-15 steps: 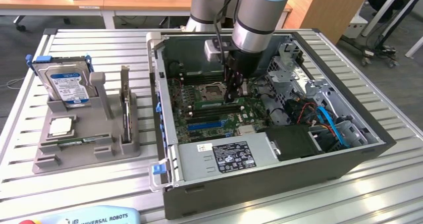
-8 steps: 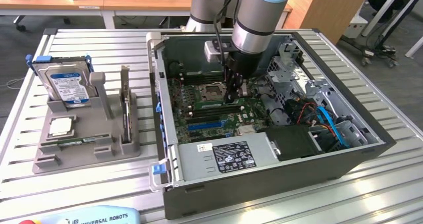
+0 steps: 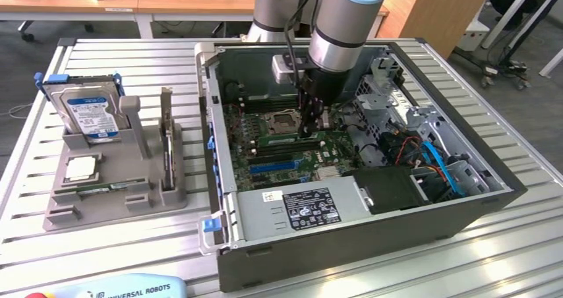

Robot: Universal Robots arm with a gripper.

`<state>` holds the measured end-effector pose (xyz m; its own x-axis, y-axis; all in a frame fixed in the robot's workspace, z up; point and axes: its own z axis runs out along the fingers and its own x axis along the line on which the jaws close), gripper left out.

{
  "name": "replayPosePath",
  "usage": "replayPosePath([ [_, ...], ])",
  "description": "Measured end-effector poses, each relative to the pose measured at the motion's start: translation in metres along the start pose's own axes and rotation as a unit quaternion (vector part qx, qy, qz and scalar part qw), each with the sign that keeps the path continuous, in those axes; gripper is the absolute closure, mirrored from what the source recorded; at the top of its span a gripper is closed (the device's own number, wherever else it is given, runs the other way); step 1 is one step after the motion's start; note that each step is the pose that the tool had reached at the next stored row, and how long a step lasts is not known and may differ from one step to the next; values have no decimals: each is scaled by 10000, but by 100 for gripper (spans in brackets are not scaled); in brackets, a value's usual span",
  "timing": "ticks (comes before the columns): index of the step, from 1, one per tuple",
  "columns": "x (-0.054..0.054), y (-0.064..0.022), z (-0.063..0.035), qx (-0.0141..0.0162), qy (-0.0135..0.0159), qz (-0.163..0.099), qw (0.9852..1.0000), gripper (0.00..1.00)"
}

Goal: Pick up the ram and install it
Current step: 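Insert the ram into the slot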

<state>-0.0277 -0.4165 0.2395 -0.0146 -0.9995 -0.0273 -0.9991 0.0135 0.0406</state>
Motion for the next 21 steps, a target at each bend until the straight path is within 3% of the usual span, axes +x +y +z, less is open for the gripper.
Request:
replayPosePath([
  [21,5,-2,37,1,-2,52,10000,89],
])
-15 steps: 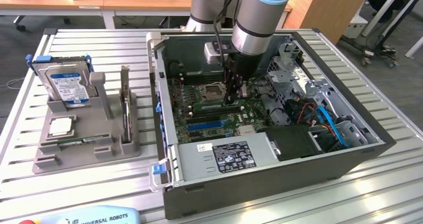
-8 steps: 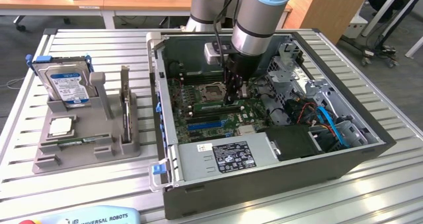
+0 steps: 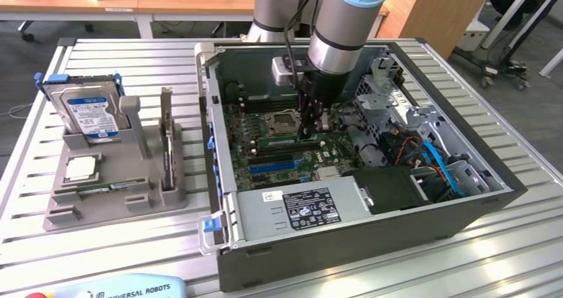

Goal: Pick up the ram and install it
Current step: 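Insert the ram into the slot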

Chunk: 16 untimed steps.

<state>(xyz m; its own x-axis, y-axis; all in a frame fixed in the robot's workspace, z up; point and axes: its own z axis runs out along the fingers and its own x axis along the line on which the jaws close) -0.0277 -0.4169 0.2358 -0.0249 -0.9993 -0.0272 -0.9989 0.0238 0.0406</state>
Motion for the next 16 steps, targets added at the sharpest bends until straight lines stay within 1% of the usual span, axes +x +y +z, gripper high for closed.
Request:
replayPosePath([
  [16,5,-1,18,0,-2,0,10000,89],
])
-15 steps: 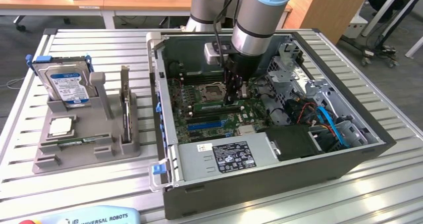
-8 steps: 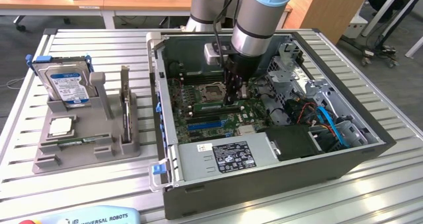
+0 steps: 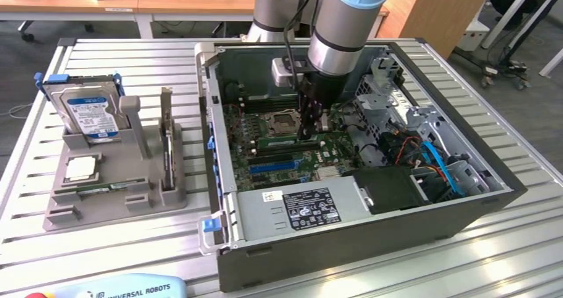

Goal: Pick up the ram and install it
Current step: 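Insert the ram into the slot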

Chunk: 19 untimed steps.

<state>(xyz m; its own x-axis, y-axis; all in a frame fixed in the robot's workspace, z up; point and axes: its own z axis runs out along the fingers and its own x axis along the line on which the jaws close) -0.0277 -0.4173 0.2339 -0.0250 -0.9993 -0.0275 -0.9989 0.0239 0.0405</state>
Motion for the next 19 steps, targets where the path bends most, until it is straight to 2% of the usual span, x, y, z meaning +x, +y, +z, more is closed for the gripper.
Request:
replayPosePath([
  [5,2,0,-1,-3,1,0,10000,89],
  [10,2,0,0,-22,2,1,10000,89],
  [19,2,-1,0,-25,3,-40,10000,89],
])
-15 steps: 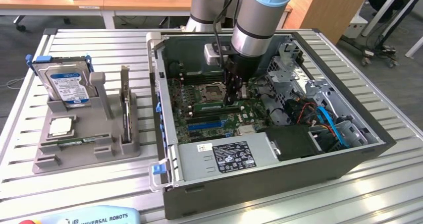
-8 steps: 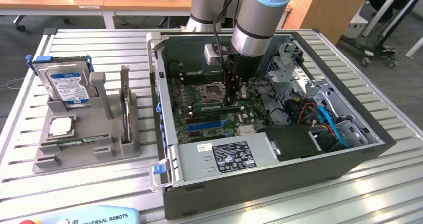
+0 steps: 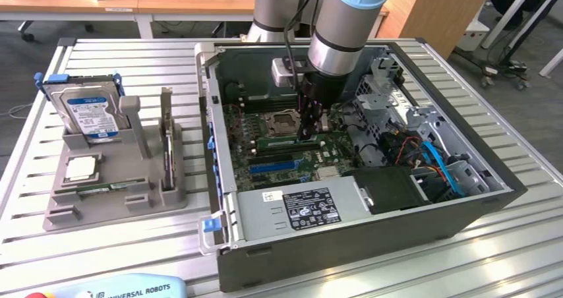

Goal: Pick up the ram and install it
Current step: 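Insert the ram into the slot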

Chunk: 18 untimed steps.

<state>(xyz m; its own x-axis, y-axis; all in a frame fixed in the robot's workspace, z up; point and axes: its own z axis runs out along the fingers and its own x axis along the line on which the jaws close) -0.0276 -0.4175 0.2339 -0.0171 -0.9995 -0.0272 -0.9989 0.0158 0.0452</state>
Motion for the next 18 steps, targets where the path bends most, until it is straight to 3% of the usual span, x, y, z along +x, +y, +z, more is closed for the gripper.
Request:
replayPosePath([
  [18,7,-10,4,0,1,-20,10000,89],
])
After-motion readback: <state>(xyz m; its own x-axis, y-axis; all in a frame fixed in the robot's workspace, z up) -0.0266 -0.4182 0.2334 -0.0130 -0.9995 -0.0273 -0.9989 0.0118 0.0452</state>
